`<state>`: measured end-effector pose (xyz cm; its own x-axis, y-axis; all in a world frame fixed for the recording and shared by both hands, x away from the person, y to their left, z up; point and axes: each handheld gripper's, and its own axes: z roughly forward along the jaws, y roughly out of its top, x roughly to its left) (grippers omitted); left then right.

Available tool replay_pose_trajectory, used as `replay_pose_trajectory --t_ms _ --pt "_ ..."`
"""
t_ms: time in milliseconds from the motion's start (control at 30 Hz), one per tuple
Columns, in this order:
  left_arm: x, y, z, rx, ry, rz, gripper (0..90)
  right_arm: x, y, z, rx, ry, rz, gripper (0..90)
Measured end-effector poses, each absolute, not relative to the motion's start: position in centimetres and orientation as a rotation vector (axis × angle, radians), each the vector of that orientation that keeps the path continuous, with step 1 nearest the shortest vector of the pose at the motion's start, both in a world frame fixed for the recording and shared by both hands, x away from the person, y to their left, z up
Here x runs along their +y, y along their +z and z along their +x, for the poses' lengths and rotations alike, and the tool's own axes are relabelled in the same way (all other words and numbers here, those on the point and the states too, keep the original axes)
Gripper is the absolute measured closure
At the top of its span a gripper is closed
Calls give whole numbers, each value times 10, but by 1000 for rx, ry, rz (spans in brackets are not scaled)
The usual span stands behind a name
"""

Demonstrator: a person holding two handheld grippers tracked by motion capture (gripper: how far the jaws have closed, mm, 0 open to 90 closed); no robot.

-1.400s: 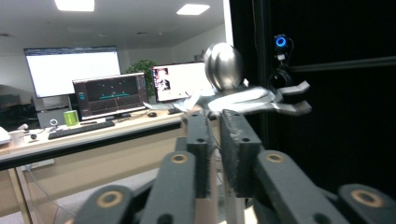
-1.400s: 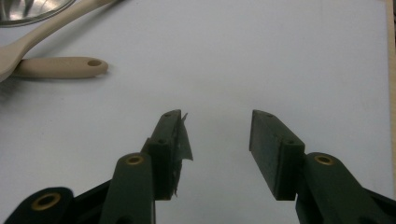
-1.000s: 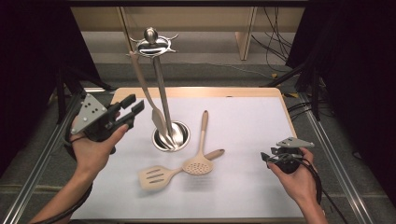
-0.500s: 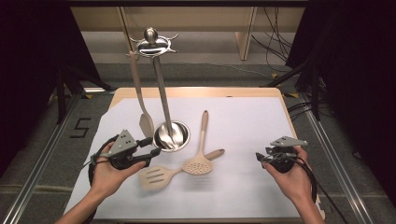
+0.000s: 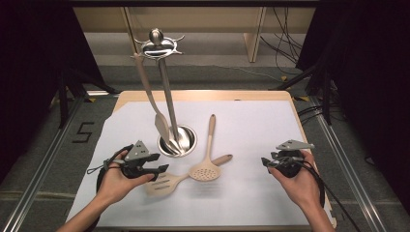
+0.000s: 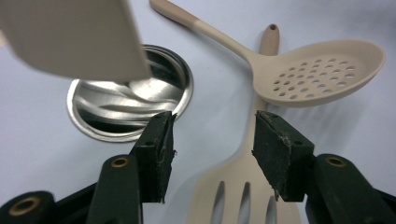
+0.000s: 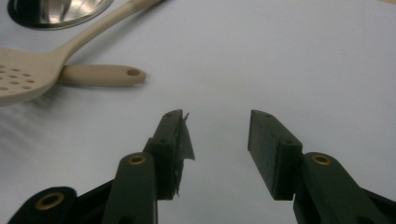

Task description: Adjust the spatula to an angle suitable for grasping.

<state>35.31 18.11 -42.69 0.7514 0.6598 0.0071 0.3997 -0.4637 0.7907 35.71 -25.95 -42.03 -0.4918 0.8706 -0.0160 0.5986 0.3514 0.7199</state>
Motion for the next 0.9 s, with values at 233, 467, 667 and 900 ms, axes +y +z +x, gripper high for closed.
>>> replay_pose_trajectory --t_ms 233,467,667,900 --pt "166 -432 352 725 359 2158 464 -223 -418 370 2318 937 1269 614" --pt "161 -438 350 690 356 2183 442 -192 -418 387 2385 933 1250 617" --pt "163 -441 349 695 355 2186 432 -171 -421 400 2396 937 1255 608" --pt "162 -444 349 678 340 2210 425 -146 -424 412 2442 936 1263 598"
